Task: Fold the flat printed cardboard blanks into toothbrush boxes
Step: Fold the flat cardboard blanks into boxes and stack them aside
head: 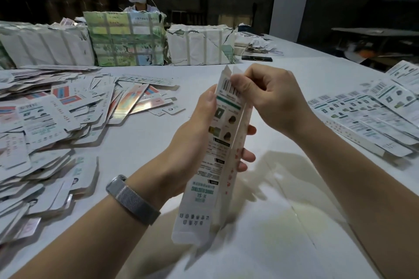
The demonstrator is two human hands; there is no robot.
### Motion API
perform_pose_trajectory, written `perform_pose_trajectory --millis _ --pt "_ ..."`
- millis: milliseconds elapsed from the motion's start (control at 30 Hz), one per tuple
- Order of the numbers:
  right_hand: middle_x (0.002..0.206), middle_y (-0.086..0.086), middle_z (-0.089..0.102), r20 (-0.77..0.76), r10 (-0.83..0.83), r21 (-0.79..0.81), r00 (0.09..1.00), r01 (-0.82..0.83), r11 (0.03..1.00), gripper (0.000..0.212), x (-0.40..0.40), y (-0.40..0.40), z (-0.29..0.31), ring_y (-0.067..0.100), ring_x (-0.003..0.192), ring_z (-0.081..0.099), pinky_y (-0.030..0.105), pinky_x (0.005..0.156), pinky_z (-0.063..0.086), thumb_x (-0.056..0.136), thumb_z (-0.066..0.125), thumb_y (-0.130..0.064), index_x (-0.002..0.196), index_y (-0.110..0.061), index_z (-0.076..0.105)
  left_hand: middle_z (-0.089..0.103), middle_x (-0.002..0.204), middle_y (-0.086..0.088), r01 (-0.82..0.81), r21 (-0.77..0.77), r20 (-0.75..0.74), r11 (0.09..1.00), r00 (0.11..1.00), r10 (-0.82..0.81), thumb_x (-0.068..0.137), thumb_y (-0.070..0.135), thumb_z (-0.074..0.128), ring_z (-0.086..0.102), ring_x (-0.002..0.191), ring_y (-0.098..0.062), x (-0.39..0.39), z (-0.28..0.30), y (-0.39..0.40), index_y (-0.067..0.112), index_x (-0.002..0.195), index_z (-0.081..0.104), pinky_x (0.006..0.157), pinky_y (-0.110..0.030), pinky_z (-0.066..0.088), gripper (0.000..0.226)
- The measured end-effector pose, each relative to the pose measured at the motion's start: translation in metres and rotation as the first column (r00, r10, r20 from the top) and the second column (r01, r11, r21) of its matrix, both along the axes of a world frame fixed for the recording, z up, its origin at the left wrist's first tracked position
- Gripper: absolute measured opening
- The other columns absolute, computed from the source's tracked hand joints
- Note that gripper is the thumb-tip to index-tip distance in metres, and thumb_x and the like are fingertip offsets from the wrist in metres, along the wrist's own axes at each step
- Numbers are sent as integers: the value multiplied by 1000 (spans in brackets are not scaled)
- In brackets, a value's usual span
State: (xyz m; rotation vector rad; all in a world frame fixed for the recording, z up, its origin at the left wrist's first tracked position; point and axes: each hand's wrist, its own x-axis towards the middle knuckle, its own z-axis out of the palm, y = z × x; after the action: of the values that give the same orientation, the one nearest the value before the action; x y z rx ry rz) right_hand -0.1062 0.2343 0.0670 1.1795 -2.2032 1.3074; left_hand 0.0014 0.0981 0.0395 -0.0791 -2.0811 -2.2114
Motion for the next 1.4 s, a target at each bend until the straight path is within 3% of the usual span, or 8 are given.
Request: perform_pose_trajectory --millis 133,267,500,600,733,867,1067,1400 --pt "79 11 71 42 32 -18 999 -31 999 39 -4 2 1 34 79 69 55 61 52 99 58 -31 73 -3 53 75 94 -13 8 23 47 1000 999 -9 101 62 24 74 71 -31 14 -9 1 23 128 52 59 -33 58 55" --pt "78 14 68 60 81 -89 995 -76 993 37 -1 -4 -4 37 78 68 57 62 52 98 59 -32 76 -2 54 72 91 -16 -28 23 -29 999 999 29 101 52 38 73 69 -35 9 -8 3 44 134 36 57 -37 58 34" --pt "79 10 66 51 110 -131 993 -103 986 31 3 -8 -9 31 79 69 56 62 55 99 56 -31 77 -9 50 67 99 -22 95 59 -65 994 994 -91 100 35 52 72 83 -36 10 -9 -8 69 135 29 65 -47 59 54" --pt "80 11 67 64 132 -105 989 -125 987 33 5 -7 -9 32 80 69 56 61 55 98 56 -31 79 -4 49 64 102 -25 212 176 -71 961 977 -202 97 25 58 69 82 -44 14 -6 -12 68 132 33 65 -49 58 61" --pt "74 -1 67 103 195 -202 975 -171 964 25 4 -8 -10 25 80 72 39 61 60 99 57 -21 77 -13 48 63 102 -29 101 126 -115 987 990 -87 99 21 54 70 72 -42 10 -7 -7 58 134 36 56 -42 57 54" --pt "78 27 62 174 266 -346 948 -193 918 12 11 -12 -10 21 72 70 26 59 54 96 63 -21 99 -23 51 70 98 -18 -1 134 -208 991 978 29 99 19 56 70 71 -38 6 -11 -8 43 136 37 55 -36 56 48" --pt "99 17 70 368 325 -374 871 -181 910 36 19 -21 -16 48 97 61 67 82 50 85 63 -41 114 -20 63 72 95 -10 -40 145 -290 989 954 81 92 18 55 70 74 -31 0 -17 -9 31 131 36 62 -42 59 45" --pt "85 0 71 446 453 -441 772 -252 862 28 28 -20 -14 30 85 61 76 83 39 94 50 -32 83 -28 76 71 101 -8 -24 90 -291 996 955 49 94 20 55 71 85 -34 -1 -17 -13 42 128 37 68 -49 59 44"
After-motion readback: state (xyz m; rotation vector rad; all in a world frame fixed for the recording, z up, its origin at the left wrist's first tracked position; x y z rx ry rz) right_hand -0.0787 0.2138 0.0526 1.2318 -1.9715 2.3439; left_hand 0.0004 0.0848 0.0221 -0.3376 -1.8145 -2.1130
